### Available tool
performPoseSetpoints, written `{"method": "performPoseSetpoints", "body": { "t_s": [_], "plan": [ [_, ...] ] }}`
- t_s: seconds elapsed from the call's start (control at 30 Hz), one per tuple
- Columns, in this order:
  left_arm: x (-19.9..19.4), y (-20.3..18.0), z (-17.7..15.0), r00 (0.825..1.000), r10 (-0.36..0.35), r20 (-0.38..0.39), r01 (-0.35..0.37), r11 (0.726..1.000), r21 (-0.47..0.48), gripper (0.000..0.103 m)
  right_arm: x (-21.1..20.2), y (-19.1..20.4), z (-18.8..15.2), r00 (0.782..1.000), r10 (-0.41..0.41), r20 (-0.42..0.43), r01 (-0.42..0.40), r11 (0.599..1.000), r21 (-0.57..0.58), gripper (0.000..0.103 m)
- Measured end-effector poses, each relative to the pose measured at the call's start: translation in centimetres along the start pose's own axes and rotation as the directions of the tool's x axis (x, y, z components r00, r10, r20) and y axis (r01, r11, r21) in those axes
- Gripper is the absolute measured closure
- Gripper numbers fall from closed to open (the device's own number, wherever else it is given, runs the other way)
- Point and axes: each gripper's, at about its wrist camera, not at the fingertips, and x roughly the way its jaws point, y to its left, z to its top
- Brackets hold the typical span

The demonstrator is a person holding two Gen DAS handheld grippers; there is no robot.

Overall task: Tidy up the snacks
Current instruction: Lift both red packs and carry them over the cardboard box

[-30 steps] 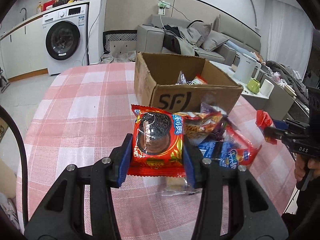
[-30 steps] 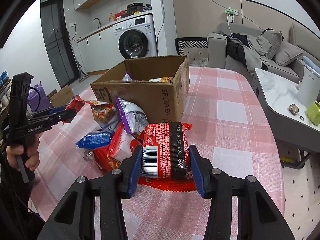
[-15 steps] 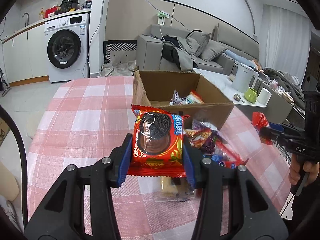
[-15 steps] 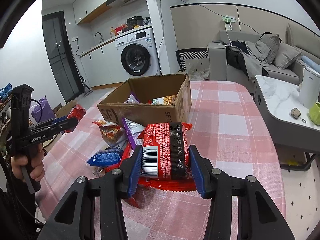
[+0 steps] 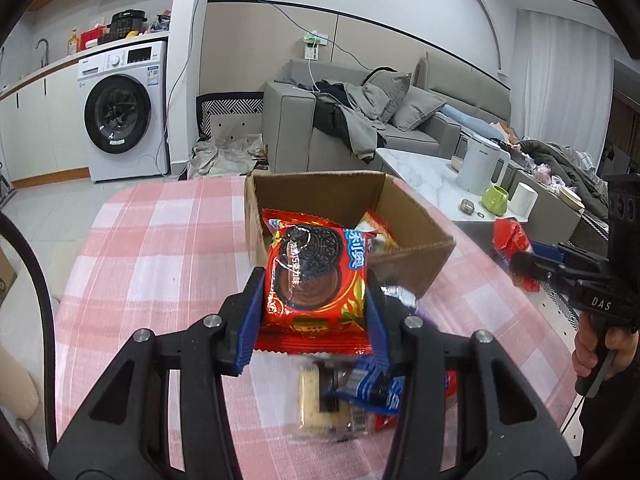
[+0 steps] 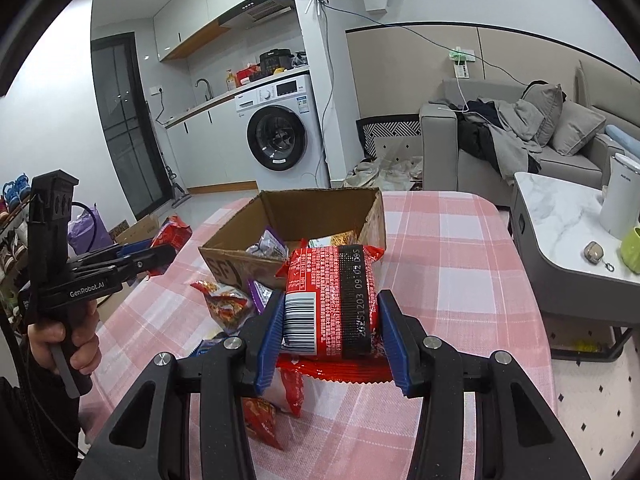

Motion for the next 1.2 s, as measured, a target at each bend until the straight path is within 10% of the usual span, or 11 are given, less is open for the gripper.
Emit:
{"method": "performPoseSetpoints", "body": {
  "t_s": [1.2],
  "plan": [
    [9.4,-0.5,5.6,0.999,0.049,-0.023,-0.048,0.998,0.045,0.06,8.0,1.5,5.9,0.997,0.073,0.016,-0.073,0.997,0.019,0.057]
  ]
}}
